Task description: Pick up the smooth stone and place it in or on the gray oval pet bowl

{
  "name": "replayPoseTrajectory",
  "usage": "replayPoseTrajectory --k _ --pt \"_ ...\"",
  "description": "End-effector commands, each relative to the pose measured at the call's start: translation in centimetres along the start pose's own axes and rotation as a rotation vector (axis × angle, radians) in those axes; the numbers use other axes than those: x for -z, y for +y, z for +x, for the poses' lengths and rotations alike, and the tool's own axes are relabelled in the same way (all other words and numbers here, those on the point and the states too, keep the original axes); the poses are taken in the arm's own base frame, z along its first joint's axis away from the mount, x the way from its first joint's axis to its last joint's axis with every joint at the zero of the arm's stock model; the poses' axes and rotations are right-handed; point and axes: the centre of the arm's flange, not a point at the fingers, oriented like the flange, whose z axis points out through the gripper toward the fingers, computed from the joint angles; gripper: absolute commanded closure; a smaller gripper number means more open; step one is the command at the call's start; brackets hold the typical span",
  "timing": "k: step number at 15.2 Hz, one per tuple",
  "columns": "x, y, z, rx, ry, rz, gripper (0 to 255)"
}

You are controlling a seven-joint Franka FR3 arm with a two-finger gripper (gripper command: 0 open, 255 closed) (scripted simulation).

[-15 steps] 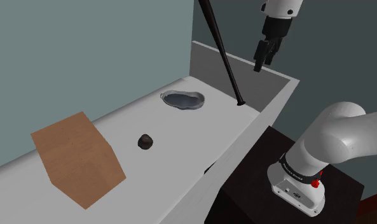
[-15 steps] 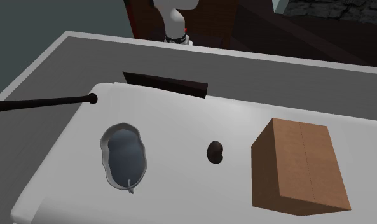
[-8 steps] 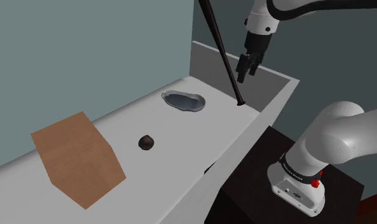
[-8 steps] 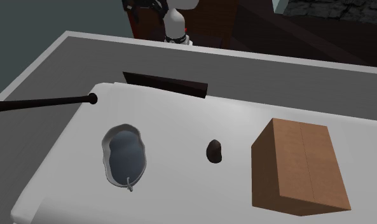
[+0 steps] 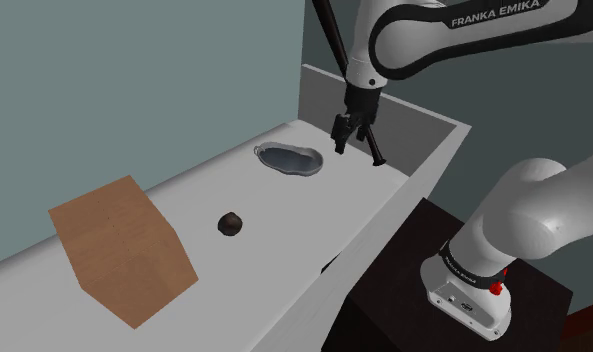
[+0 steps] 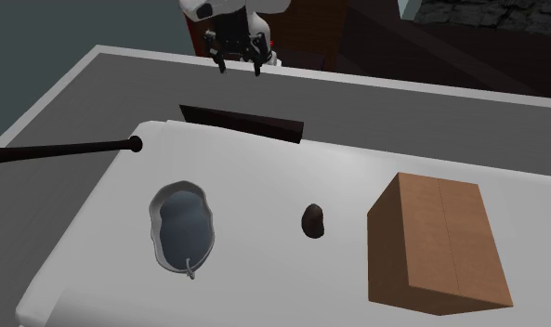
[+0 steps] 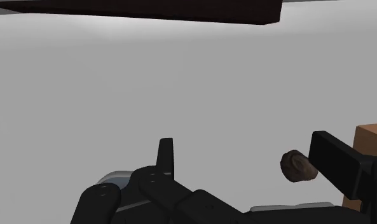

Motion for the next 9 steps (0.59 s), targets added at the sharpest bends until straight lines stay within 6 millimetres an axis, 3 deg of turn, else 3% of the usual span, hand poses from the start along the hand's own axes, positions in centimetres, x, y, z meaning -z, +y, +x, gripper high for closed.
replayPoseTrajectory --k 1,9 --pt "-1.8 -1.6 1.1 -0.004 0.008 0.002 0" --pt "-8.5 -7.6 6.2 -0.016 0.031 0.007 0"
